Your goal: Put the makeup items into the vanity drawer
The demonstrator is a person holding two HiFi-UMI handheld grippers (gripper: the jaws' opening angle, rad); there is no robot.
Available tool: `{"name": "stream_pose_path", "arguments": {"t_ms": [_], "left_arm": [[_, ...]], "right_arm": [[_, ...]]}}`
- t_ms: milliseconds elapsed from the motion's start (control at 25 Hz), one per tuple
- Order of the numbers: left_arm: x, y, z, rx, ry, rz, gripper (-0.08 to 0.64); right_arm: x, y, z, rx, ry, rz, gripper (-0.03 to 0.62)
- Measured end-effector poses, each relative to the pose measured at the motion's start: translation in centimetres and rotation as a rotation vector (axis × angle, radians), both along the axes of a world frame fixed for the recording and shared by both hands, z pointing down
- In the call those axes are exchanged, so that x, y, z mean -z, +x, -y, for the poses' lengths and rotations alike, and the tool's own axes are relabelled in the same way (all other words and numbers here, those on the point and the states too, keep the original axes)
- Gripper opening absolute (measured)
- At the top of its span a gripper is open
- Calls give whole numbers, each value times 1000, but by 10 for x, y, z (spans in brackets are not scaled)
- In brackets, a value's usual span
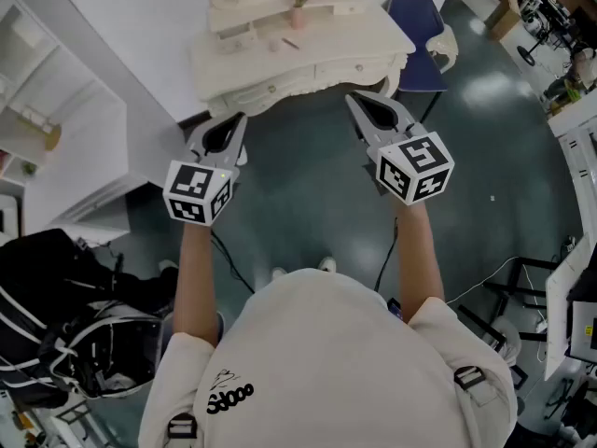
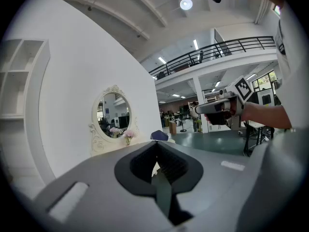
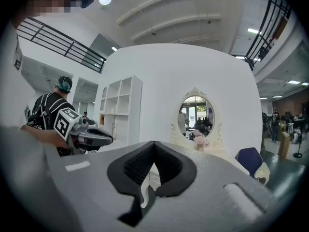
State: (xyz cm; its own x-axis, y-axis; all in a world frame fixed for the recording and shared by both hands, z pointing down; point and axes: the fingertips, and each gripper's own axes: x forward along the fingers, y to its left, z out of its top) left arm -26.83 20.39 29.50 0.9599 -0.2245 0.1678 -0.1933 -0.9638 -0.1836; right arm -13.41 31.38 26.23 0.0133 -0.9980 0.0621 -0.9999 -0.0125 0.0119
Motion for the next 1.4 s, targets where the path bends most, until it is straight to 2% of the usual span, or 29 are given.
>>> {"name": "stream_pose_path", "arguments": {"t_ms": [240,360,600,760,1000,1200,1400], "left_arm": [[2,29,-12,-10,5,-2,20],[1,43,-17,-3,8,-1,20],[-7,64,-21,27,-8,15,20],[-17,76,-13,19,-31,33,20],[-38,106,43,13,-53,44,19],[-45,140,107,-26,-70,52,20],[-50,173,157,-82,-98,57,19]], "right_arm": [[3,23,-9,6,26,-12,3],[2,32,-15,45,51,19,3],[-10,50,-15,130,21,61,3],[-20,65,-2,142,8,66,3],[-36,93,44,129,14,48,3],[-33,115,108,134,13,21,2],[-27,136,165,122,27,38,2]]}}
